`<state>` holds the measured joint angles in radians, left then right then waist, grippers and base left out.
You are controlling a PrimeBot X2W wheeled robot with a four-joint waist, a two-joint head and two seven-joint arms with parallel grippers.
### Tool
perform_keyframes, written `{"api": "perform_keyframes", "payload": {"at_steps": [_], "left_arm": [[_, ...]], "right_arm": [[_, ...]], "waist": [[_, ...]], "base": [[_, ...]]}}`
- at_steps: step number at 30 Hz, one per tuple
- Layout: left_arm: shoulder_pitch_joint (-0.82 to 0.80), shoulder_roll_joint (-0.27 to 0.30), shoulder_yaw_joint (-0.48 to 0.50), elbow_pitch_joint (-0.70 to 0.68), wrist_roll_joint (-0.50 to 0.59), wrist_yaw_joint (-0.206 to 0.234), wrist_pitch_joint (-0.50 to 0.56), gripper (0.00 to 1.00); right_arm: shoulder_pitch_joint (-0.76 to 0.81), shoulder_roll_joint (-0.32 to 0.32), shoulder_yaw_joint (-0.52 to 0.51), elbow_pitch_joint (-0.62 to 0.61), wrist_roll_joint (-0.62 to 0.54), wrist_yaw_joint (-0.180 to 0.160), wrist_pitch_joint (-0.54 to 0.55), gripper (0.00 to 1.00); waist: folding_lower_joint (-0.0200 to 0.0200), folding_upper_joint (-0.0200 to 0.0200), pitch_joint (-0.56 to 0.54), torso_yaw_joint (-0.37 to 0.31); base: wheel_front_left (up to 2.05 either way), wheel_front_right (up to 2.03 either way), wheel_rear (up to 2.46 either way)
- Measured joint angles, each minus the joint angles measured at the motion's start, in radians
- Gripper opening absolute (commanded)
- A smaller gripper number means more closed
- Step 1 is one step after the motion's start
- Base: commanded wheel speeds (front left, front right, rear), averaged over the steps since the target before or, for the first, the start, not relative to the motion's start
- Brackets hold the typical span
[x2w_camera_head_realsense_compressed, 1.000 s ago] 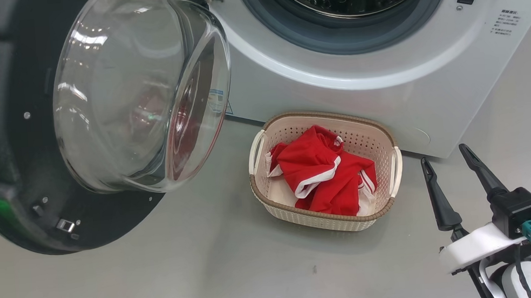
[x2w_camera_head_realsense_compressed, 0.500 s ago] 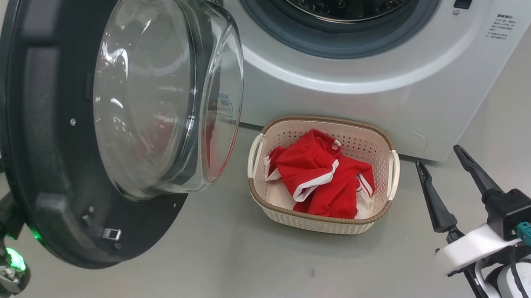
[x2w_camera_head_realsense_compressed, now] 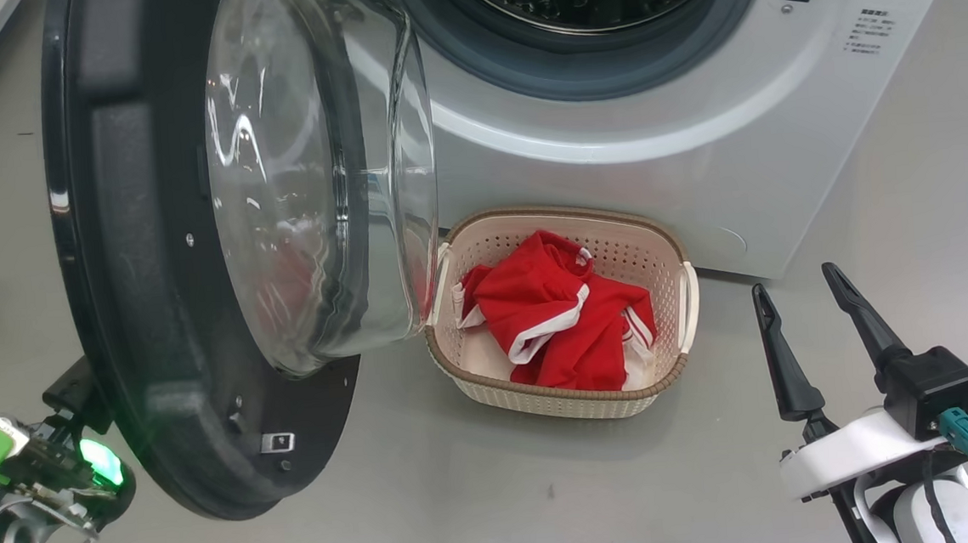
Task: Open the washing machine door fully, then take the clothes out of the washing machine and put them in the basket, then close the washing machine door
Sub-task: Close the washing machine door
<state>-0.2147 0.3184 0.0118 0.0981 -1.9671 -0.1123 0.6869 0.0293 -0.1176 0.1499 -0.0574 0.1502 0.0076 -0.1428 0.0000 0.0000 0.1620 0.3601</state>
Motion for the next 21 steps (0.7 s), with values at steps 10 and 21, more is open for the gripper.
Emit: {"api": "perform_keyframes", "payload": {"at_steps": [10,21], "left_arm": [[0.026,-0.023,0.015,-0.070,-0.015,0.000,0.019,0.00],[0.040,-0.029,0.010,-0.115,-0.014,-0.007,0.034,0.00]], "right_arm": [[-0.019,0.022,0.006,0.001,0.020,-0.001,-0.021,1.00],[-0.050,0.027,0.013,0.012,0.033,-0.002,-0.040,1.00]], "waist": [[0.0000,0.0000,0.022,-0.059],[0.0000,0.0000,0.052,-0.151]], "base": [[0.00,0.00,0.00],[0.00,0.00,0.00]]}}
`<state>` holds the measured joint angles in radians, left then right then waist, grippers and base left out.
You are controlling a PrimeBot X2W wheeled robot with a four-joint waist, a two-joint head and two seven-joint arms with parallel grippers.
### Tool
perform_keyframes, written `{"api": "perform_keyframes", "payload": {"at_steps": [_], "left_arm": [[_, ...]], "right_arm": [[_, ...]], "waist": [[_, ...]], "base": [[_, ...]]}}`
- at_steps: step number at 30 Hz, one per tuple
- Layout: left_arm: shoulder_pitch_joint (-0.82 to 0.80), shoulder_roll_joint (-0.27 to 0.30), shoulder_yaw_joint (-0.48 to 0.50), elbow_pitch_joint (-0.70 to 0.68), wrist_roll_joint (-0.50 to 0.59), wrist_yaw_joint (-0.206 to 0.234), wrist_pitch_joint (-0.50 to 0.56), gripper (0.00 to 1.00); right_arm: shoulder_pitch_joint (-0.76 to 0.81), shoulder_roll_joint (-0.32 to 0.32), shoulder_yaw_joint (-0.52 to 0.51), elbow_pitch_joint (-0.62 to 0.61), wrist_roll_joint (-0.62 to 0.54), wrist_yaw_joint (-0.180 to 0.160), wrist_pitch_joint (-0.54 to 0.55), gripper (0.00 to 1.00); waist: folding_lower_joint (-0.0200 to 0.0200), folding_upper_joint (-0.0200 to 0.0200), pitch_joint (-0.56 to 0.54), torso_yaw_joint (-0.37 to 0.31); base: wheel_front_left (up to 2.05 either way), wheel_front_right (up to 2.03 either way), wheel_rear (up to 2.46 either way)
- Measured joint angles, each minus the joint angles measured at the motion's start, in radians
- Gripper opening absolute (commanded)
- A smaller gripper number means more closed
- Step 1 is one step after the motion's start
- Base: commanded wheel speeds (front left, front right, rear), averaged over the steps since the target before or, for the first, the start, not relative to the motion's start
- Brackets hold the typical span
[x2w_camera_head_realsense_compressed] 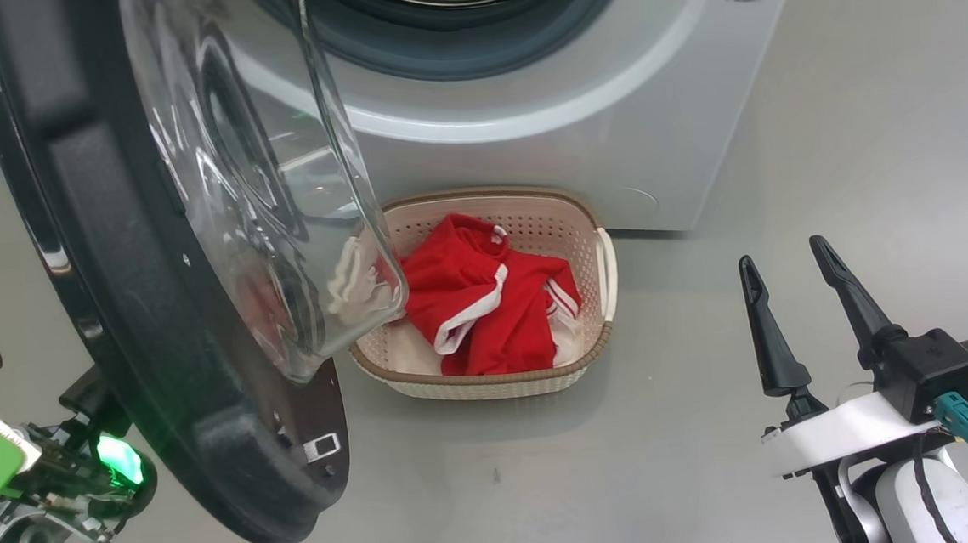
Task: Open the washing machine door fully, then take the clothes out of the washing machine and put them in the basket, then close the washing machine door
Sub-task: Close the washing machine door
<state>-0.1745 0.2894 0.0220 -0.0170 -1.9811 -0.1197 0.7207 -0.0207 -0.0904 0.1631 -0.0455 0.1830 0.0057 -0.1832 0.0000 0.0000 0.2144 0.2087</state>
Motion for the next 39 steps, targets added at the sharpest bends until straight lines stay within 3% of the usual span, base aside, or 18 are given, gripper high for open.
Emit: {"api": "perform_keyframes", "payload": {"at_steps": [18,39], "left_arm": [[-0.020,-0.031,-0.007,-0.033,0.020,0.000,-0.019,0.00],[-0.208,-0.049,0.004,0.012,0.099,0.014,-0.126,0.00]], "right_arm": [[-0.041,0.020,0.011,0.035,0.019,0.000,-0.033,1.00],[-0.103,0.030,0.037,0.077,0.060,0.001,-0.056,1.00]], "waist": [[0.0000,0.0000,0.049,-0.166],[0.0000,0.0000,0.130,-0.368]], "base": [[0.00,0.00,0.00],[0.00,0.00,0.00]]}}
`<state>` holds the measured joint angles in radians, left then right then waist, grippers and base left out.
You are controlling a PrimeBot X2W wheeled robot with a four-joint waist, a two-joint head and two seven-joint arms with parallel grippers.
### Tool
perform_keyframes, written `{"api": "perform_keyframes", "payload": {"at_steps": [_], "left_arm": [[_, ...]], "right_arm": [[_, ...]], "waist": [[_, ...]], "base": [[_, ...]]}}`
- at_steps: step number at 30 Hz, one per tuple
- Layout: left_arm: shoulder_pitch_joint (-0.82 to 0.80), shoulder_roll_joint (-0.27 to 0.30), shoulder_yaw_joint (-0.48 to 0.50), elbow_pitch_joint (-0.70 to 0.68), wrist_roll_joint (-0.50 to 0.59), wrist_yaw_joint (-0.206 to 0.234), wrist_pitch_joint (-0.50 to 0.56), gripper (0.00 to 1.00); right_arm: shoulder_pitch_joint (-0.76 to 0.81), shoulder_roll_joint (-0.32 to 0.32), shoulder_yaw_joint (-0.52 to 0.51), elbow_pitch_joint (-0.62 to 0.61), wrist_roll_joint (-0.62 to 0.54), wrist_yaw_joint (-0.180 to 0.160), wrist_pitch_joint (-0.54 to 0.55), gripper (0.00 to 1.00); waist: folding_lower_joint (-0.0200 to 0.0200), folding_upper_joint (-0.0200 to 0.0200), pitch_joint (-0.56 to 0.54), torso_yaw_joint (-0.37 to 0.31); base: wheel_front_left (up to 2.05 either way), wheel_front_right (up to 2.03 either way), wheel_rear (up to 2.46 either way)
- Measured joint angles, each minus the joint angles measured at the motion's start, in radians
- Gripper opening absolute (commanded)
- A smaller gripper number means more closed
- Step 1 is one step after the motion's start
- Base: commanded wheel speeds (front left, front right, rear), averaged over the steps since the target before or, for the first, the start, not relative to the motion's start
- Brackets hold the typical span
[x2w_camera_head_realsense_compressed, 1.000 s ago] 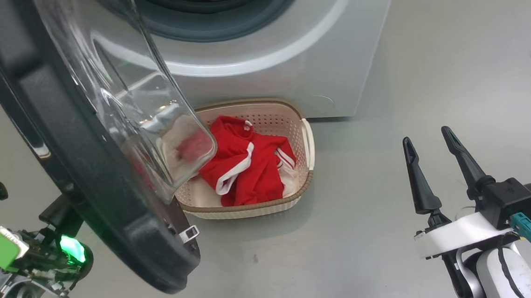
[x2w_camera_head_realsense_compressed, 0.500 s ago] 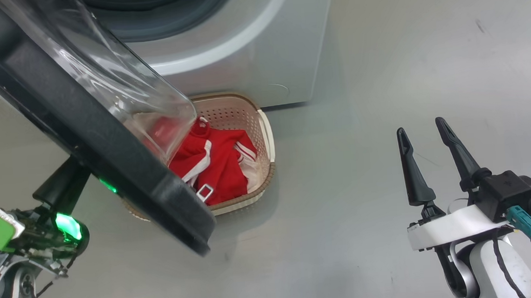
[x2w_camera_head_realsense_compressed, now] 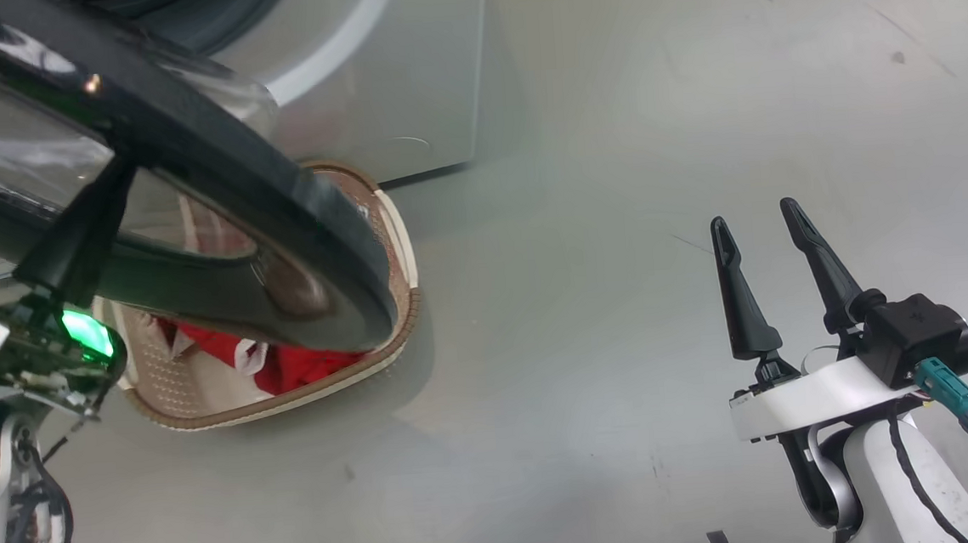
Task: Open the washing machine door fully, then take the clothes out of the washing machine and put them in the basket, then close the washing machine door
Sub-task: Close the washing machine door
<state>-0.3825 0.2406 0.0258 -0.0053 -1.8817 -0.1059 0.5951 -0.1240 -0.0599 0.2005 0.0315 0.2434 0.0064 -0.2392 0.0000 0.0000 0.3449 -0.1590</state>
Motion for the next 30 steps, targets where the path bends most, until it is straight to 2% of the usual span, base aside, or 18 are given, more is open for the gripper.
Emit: {"api": "perform_keyframes", "payload": {"at_steps": [19,30], "left_arm": [[-0.247,0.005,0.016,0.106,0.109,0.068,-0.116,0.00],[-0.362,0.031,0.015,0.201,0.178,0.093,-0.170,0.00]], "right_arm": [[-0.062,0.010,0.029,0.031,0.038,0.003,-0.009,1.00],[-0.099,0.014,0.038,0.051,0.058,0.010,-0.013,1.00]], "waist": [[0.0000,0.0000,0.090,-0.154],[0.0000,0.0000,0.124,-0.219]], "base": [[0.00,0.00,0.00],[0.00,0.00,0.00]]}}
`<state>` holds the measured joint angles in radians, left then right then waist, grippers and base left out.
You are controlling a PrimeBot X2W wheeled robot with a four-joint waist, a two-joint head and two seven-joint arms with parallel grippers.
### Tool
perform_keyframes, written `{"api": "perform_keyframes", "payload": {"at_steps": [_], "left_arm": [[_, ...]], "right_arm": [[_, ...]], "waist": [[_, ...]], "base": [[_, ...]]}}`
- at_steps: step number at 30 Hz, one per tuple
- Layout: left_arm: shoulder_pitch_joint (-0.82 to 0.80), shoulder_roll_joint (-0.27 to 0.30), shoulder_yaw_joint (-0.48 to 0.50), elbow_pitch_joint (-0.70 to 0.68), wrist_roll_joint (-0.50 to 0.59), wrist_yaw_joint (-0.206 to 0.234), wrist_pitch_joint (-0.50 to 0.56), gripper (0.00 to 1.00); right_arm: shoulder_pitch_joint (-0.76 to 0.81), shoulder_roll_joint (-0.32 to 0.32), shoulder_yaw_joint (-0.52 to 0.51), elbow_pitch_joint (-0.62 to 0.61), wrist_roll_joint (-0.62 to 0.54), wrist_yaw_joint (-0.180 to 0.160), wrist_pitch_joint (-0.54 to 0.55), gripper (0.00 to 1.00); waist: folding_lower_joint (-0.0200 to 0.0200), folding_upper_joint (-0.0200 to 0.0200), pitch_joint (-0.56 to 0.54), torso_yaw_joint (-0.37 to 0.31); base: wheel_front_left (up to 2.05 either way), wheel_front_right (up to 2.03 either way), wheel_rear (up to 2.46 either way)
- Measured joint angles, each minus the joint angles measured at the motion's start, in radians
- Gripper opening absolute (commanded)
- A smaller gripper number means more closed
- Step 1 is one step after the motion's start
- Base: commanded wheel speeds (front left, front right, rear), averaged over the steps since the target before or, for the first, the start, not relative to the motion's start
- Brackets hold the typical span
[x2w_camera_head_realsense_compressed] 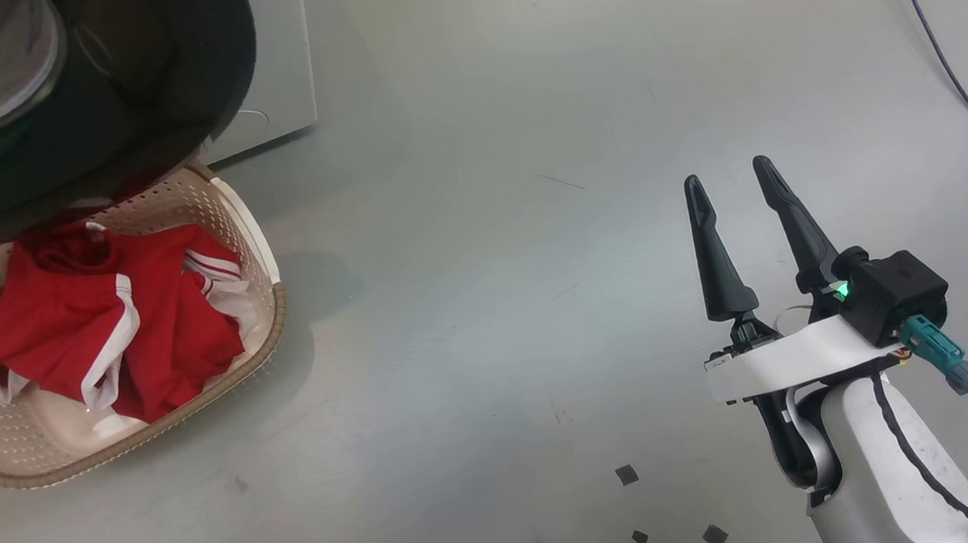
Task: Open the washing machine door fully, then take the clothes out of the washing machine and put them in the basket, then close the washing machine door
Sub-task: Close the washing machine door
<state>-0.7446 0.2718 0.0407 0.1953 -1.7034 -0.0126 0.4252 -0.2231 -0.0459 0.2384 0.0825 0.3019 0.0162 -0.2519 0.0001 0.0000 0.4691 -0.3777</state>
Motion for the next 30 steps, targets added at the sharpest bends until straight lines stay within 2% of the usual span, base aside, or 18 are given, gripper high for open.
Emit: {"api": "perform_keyframes", "payload": {"at_steps": [8,13,21,30], "left_arm": [[-0.060,0.001,-0.012,0.056,0.007,0.007,-0.015,0.00],[-0.076,-0.025,-0.019,0.088,0.006,0.004,-0.022,0.00],[-0.075,-0.068,-0.016,0.107,-0.024,-0.056,-0.013,0.00],[-0.005,-0.100,0.003,0.115,-0.070,-0.096,-0.004,0.00]], "right_arm": [[-0.016,0.001,-0.006,-0.003,0.009,-0.001,0.000,1.00],[-0.016,0.002,-0.032,-0.010,0.014,-0.010,0.000,1.00],[-0.016,0.002,-0.047,-0.019,0.007,-0.012,0.000,1.00],[-0.016,0.002,-0.070,-0.022,-0.016,-0.012,0.000,1.00]], "waist": [[0.0000,0.0000,0.014,-0.024],[0.0000,0.0000,0.015,-0.014],[0.0000,0.0000,0.011,0.024],[0.0000,0.0000,-0.001,0.097]], "base": [[0.00,0.00,0.00],[0.00,0.00,0.00],[0.00,0.00,0.00],[0.00,0.00,0.00]]}}
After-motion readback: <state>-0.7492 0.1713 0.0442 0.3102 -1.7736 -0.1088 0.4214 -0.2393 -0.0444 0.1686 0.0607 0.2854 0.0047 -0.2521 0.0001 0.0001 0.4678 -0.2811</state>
